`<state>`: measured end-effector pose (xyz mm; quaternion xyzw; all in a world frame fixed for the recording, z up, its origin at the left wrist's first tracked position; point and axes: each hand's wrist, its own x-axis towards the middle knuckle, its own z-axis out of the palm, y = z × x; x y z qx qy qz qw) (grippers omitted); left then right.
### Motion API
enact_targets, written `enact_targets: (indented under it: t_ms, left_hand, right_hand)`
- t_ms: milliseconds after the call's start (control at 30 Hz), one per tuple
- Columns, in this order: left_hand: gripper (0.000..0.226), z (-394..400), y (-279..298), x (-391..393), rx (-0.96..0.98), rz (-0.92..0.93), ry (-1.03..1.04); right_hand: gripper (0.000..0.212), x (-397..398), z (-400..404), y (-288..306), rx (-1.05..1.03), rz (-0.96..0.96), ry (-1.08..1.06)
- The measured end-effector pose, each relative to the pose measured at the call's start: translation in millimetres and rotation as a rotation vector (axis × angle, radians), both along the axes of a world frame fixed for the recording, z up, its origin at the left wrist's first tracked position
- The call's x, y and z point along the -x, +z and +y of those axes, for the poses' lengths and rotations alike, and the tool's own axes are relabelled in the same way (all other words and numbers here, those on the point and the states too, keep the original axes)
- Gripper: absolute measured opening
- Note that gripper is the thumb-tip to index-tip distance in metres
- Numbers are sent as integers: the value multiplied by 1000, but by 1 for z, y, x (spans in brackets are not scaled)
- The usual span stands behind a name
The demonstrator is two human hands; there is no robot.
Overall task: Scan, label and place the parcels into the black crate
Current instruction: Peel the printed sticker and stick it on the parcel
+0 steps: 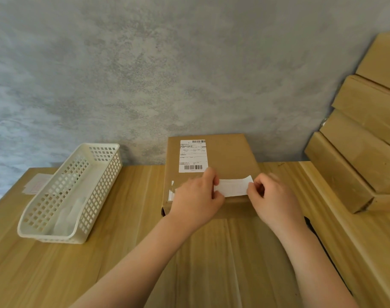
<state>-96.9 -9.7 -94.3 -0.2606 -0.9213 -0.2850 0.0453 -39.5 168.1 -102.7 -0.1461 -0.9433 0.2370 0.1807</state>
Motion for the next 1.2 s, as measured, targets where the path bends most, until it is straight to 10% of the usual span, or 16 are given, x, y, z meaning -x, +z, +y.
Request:
enact_targets:
  t_ms: [900, 1200]
  left_hand:
    - [22, -11, 0, 8, 172, 100, -75]
    - [63, -31, -30, -9, 411, 329, -175]
  right_hand:
    - [22, -8, 5, -15, -168, 214, -32]
    - [65, -20, 8, -35, -197, -26, 240]
